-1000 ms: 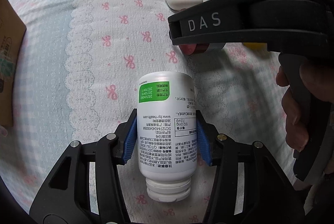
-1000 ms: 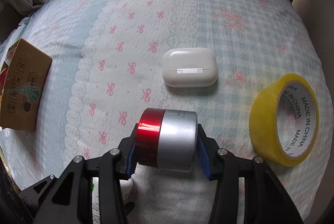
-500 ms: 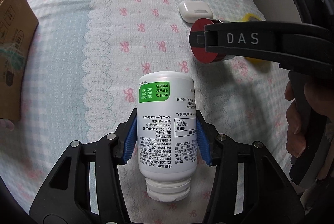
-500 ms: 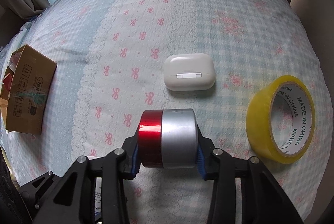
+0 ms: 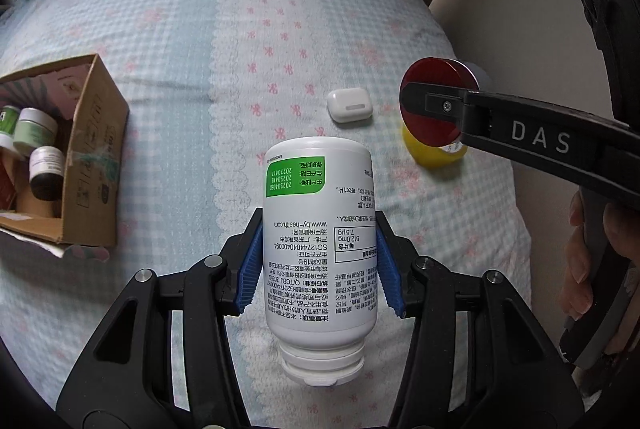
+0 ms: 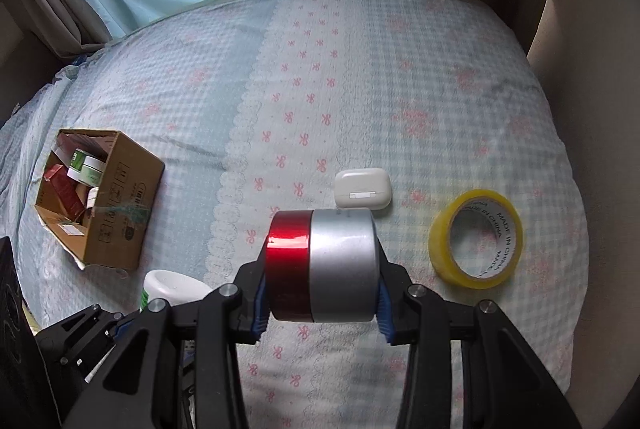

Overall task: Organize rigid objects
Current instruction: 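Lift and carry the pill bottle and red-silver jar over the cardboard box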

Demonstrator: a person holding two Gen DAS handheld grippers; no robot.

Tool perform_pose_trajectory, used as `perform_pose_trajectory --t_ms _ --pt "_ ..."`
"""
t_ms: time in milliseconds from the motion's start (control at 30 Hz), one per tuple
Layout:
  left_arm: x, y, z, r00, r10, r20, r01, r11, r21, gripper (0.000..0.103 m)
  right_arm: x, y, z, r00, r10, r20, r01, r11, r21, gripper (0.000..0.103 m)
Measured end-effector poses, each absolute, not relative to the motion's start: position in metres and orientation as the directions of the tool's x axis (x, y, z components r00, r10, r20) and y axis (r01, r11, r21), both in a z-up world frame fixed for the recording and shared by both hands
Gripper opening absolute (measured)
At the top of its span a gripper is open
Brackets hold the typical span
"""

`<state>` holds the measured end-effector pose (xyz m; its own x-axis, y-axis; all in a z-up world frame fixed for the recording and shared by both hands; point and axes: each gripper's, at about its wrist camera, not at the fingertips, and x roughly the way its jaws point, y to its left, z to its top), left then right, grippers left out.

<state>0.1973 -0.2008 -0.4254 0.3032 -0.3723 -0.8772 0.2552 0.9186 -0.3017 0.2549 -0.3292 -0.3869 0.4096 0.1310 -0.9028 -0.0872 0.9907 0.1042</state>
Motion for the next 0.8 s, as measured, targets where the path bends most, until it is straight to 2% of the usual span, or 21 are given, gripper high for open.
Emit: perform_pose_trajectory --t_ms 100,433,633,800 --pt "0.195 -0.186 -0.385 0.304 -0.409 -0.861 0.242 0.907 -0.345 0.046 0.241 -0.321 -0.348 0.438 0.128 -0.89 -0.107 0.99 0.09 0.038" --pt "0.196 -0.107 -0.265 0.4 -0.381 -0.834 0.2 0.924 -0.326 0.046 0.199 -0.261 -0.239 0.516 0.164 -0.84 -0.17 0.982 0.087 0.038" --pt "0.205 -0.046 -0.223 0.432 -0.367 -0.824 0.211 0.929 -0.303 0.047 0.191 -0.206 -0.213 0.524 0.178 -0.833 -0.194 0.977 0.086 0.038" --pt "0.223 0.015 -0.21 0.428 -0.359 -0.829 0.234 0.931 -0.282 0.047 0.195 -0.15 -0.212 0.528 0.186 -0.828 -0.173 0.979 0.109 0.038"
